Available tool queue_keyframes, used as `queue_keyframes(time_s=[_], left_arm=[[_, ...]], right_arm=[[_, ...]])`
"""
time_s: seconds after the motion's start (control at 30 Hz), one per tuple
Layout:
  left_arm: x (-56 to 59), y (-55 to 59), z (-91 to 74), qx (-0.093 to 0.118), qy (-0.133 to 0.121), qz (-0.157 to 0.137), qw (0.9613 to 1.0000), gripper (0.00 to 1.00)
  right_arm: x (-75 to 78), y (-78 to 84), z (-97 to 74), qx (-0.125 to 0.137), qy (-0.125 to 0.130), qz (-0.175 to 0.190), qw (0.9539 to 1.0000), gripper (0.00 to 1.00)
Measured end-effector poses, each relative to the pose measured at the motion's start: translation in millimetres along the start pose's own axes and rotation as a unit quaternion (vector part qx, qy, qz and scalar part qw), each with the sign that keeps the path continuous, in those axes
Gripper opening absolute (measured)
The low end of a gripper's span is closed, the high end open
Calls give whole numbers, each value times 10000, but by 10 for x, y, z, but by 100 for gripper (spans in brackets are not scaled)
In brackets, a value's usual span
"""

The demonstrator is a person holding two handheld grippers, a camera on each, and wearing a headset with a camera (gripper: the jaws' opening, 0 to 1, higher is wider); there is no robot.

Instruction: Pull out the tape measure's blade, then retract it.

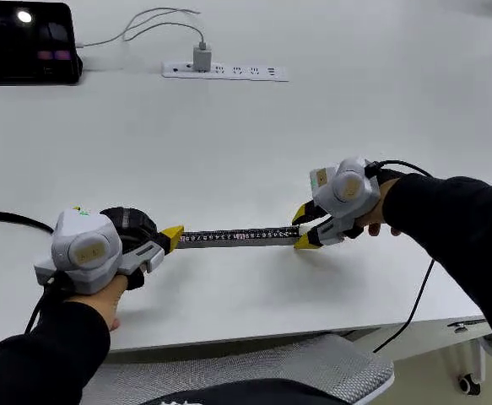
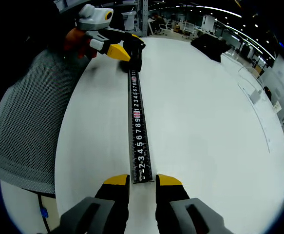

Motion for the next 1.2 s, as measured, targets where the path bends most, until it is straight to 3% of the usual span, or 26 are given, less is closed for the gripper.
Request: queue_keyframes(time_s=[0.67,0.87,1.2], left_arm=[[-41,74,14,-139,-266,-212,9993,89],[-49,111,28,-233,-419,-512,9975,75],[-39,86,6,-323,-527,-503,9968,65]], right_arm=[[14,-21,37,-130,-137,-346,9992,11],[-1,-38,42,-233,-107,-364,9990,11],[11,-40,49,-283,-122,-188,9993,11]])
Point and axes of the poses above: the centre of the closed fingertips' face, and the gripper's own axes: z roughly forward along the fingers, x roughly to its right, y roughly out of its underside, the point moved 9 cm from there along -z, roughly backward along the fingers, and after that the axes turned 13 degrees about -z, right-handed, at the moved point
